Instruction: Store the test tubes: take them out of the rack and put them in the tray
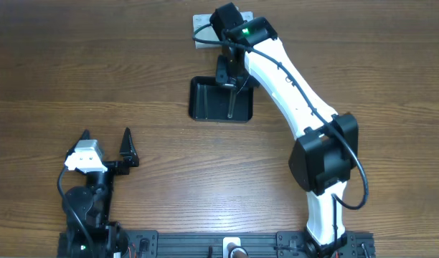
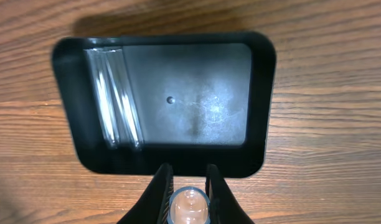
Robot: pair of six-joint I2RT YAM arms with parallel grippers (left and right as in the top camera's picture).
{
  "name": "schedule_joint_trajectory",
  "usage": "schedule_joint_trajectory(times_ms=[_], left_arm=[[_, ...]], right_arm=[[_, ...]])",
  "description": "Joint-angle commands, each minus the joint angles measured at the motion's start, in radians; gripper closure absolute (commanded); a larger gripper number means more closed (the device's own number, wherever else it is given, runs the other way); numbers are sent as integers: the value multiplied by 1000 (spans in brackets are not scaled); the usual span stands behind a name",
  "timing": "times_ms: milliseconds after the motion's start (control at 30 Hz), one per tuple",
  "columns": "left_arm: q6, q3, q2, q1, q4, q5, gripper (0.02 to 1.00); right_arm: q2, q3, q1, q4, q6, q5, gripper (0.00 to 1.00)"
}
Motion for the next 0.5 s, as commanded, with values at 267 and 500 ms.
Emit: schedule_joint_trajectory(times_ms=[267, 500], left_arm=[[15, -5, -8, 5, -4, -8, 20], [15, -5, -8, 5, -4, -8, 20]], right_arm=[[156, 187, -52, -36, -5, -45, 989], [238, 269, -52, -66, -21, -45, 989]])
